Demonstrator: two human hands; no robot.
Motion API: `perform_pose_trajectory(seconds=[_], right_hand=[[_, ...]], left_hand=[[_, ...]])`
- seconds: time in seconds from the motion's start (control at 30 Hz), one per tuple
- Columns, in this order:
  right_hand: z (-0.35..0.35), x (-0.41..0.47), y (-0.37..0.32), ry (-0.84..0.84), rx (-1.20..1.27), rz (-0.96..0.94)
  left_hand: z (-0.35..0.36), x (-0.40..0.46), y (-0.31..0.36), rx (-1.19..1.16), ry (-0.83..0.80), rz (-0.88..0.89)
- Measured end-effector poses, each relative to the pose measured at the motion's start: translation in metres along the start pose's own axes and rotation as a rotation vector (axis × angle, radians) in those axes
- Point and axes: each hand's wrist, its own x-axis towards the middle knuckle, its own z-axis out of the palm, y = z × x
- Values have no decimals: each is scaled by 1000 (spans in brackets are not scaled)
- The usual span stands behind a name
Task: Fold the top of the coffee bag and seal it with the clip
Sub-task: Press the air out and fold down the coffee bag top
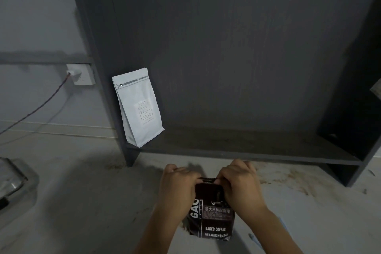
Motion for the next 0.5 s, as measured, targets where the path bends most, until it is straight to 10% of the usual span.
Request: perform_pose_trajectory(seconds=[0.5], right_hand=[[-8,-3,11,-76,4,-52]], left_hand=[[3,11,1,11,-41,85]])
